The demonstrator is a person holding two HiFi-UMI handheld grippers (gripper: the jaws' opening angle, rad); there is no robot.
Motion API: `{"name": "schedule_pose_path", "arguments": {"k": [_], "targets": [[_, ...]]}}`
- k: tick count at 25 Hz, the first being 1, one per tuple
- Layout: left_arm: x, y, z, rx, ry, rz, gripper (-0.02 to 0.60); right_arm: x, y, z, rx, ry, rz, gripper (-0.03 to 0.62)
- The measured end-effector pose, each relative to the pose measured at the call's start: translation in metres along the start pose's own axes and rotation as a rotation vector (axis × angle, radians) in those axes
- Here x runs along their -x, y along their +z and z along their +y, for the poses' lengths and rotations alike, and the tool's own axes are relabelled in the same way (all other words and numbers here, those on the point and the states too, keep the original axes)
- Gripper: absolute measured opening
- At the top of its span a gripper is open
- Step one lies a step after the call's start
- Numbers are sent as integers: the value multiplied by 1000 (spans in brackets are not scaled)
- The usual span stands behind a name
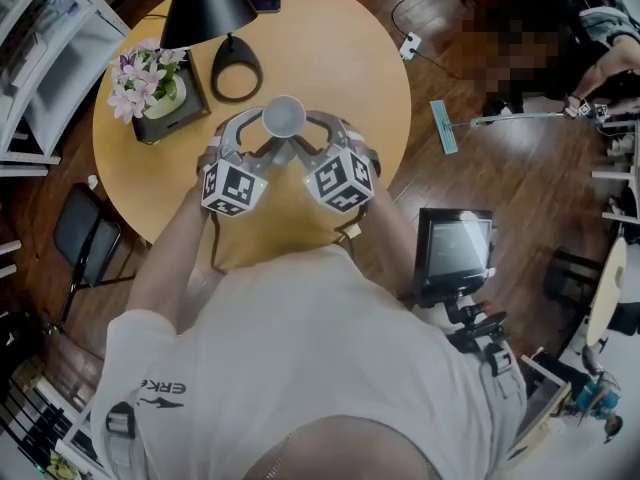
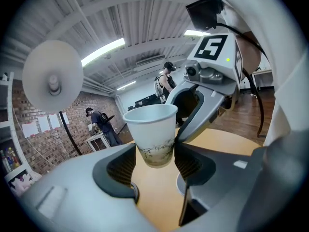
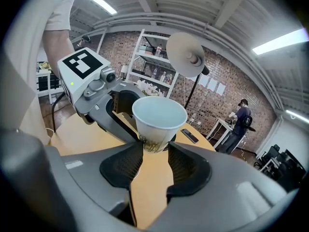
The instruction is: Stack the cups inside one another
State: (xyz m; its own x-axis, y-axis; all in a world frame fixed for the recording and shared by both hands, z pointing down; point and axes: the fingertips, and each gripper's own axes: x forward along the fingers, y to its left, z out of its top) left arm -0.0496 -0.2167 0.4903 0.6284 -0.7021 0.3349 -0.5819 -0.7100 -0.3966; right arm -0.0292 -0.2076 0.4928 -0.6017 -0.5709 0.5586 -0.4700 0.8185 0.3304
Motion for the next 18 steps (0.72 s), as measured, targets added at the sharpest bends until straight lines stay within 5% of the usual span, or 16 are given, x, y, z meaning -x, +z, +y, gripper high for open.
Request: {"name": "schedule_pose_path", "arguments": {"k": [18], "targets": [[38,-3,-62,27,-62,21,253,40,-21,58,-47,6,43,175]]}}
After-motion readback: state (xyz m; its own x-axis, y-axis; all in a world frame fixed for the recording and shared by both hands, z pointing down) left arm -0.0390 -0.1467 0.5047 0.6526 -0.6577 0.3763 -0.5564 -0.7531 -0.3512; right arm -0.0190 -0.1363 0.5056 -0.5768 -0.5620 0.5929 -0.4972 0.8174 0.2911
